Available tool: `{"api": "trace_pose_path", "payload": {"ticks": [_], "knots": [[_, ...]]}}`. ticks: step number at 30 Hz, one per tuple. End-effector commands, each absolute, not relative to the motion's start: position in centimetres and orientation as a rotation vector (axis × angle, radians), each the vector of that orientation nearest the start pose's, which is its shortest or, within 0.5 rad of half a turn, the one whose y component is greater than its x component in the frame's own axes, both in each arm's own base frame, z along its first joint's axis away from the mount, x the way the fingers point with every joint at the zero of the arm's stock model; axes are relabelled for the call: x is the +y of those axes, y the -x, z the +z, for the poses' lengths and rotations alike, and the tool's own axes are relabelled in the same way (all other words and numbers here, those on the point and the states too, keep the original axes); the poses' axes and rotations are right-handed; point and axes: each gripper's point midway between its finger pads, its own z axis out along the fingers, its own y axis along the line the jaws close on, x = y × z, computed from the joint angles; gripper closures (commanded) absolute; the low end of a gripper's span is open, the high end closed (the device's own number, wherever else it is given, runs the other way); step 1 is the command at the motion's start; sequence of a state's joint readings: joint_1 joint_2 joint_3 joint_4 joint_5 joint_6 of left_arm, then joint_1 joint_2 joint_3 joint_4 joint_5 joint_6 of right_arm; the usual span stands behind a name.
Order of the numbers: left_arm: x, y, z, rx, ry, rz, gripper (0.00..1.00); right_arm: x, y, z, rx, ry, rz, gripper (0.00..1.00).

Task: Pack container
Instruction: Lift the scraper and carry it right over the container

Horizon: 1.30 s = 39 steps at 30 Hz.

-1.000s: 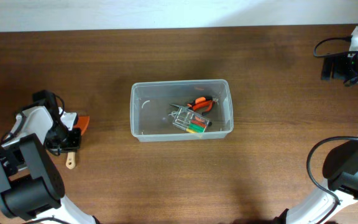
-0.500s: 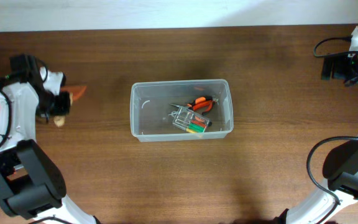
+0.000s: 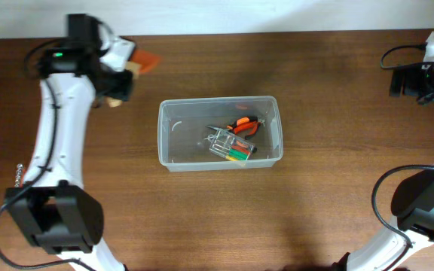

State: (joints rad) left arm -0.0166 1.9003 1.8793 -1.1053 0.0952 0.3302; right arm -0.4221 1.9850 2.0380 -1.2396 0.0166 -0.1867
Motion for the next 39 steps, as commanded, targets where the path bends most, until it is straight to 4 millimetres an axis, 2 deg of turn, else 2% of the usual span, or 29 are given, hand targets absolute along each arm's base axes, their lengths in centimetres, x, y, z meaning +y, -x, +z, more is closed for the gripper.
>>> {"api": "trace_pose_path", "payload": {"ticks": [1, 5, 9, 14, 18, 22, 25, 30, 35, 39], "knots": [[-7.2, -45.3, 20.6, 2.591, -0.66, -0.093, 0.98, -18.9, -41.9, 19.7, 2.761, -0.32, -0.174, 0.01], [-12.5, -42.2, 19.9, 2.599, -0.882, -0.219, 0.98, -18.9, -41.9, 19.7, 2.76, -0.32, -0.174, 0.01], [-15.8, -39.5, 19.5, 2.581, -1.101, -0.251, 0.98, -18.9, -41.9, 19.7, 2.761, -0.32, -0.174, 0.01], [-18.7, -36.4, 19.0, 2.534, -1.351, -0.284, 0.98, -18.9, -41.9, 19.7, 2.76, -0.32, -0.174, 0.01], [-20.1, -34.8, 19.1, 2.473, -1.486, -0.372, 0.98, -18.9, -41.9, 19.7, 2.76, -0.32, -0.174, 0.01], [-21.3, -34.2, 19.4, 2.371, -1.581, -0.471, 0.98, -18.9, -41.9, 19.7, 2.761, -0.32, -0.174, 0.01], [-21.4, -34.4, 18.9, 2.347, -1.616, -0.476, 0.98, -18.9, -41.9, 19.7, 2.76, -0.32, -0.174, 0.01], [-21.5, -35.2, 16.4, 2.372, -1.663, -0.472, 0.98, -18.9, -41.9, 19.7, 2.76, -0.32, -0.174, 0.01], [-20.7, -37.1, 13.0, 2.436, -1.687, -0.353, 0.97, -18.9, -41.9, 19.7, 2.76, -0.32, -0.174, 0.01], [-20.7, -38.3, 11.6, 2.44, -1.682, -0.315, 0.97, -18.9, -41.9, 19.7, 2.761, -0.32, -0.174, 0.01]]}}
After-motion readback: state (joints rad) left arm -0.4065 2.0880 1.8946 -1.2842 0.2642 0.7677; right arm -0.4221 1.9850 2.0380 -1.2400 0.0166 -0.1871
